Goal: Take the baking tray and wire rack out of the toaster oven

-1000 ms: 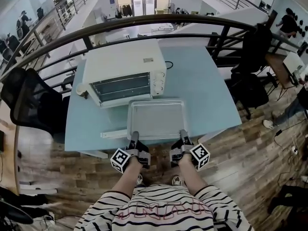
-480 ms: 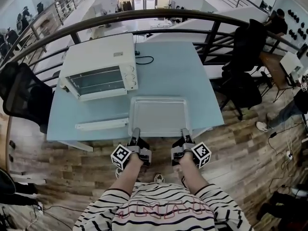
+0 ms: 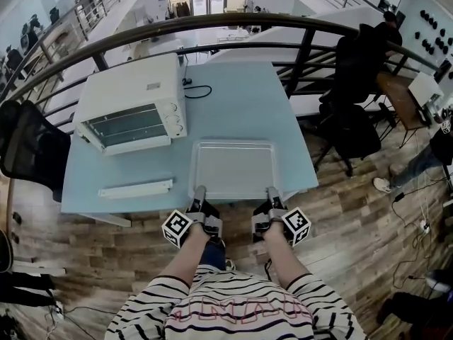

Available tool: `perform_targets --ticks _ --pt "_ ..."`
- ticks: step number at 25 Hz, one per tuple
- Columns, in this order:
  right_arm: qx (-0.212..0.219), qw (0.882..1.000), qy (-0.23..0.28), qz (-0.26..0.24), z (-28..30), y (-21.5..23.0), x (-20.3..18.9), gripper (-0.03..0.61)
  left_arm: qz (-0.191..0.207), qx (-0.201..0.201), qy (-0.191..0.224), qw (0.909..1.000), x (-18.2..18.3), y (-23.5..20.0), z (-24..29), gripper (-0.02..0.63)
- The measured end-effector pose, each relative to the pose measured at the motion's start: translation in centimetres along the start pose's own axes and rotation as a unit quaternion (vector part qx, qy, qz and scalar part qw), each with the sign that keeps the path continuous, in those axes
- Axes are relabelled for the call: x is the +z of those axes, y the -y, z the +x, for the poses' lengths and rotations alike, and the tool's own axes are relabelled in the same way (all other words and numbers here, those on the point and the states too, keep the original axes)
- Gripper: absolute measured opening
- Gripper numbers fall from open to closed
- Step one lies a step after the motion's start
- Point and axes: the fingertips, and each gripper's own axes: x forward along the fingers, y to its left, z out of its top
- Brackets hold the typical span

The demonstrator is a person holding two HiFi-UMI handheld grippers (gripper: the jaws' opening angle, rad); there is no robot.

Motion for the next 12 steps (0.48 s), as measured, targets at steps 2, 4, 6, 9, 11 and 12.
perform_targets --ticks 2,4,6,9,11,12 --pt "0.0 1.0 0.003 -0.001 1.1 0.0 0.8 0.074 0.001 0.0 -0.002 1.0 -0.2 0.0 1.5 0.084" --pt "-0.003 1.0 0.007 -0.003 2.3 -0.1 1.6 0.074 -0.001 0.002 -0.005 1.0 -0.5 -0.1 3.0 0.084" --pt "-0.007 1.0 0.01 -0.004 3.7 -0.2 2.3 0.074 -0.005 0.006 -0.008 0.9999 -0.6 -0.4 4.7 0.084" --pt "-0.017 1.0 0.015 -0.005 6.2 -0.1 3.1 0.074 -0.01 0.016 -0.011 0.9998 -0.3 -0.8 7.4 0.084" --pt "-0.025 1.0 0.018 -0.004 8.1 0.0 3.7 0.074 -0.01 0.022 -0.014 0.9996 0.0 -1.0 9.5 0.084" --pt "-0.029 0.999 0.02 -0.004 9.1 0.0 3.9 0.074 -0.011 0.025 -0.014 0.9995 0.2 -1.1 10.5 0.086"
